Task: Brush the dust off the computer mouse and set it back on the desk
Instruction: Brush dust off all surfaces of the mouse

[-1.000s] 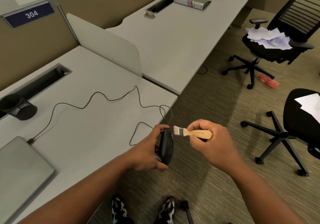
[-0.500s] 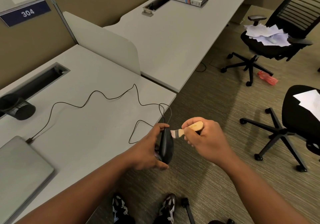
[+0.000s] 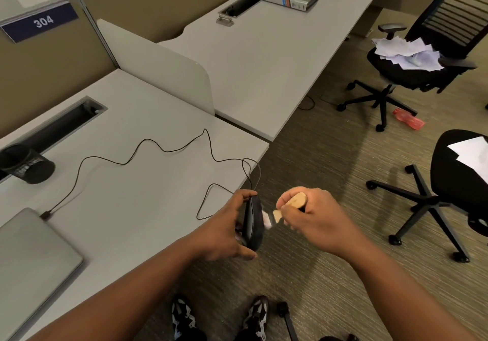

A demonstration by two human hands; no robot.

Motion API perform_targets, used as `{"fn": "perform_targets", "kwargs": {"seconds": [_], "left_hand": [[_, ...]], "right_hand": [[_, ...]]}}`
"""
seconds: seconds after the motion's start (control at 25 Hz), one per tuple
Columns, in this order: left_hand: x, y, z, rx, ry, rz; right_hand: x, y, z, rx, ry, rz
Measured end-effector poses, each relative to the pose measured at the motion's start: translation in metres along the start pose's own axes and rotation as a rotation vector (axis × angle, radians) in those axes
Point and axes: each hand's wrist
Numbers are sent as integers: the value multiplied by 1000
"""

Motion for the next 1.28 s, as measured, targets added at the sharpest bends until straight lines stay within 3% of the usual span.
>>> {"fn": "perform_targets", "kwargs": {"seconds": [0.2,0.56,0.8,1.28], "left_hand": [[2,-1,1,17,11,-20],[-3,-9,2,28,5,-56],[1,-3,4,4,11,-66],[3,-4,4,-35,1,-100]], "right_hand": [[0,0,-1,0,-38,-16],[11,-9,8,149,54,315],[8,-4,4,116,15,143],[17,-19,20,182,90,311]]}}
Point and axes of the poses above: each hand's wrist, its own x-axis towards the middle knuckle, its own y-axis out of the back of the hand, z = x × y, and after that the axes turned 1 degree about -z, right-handed
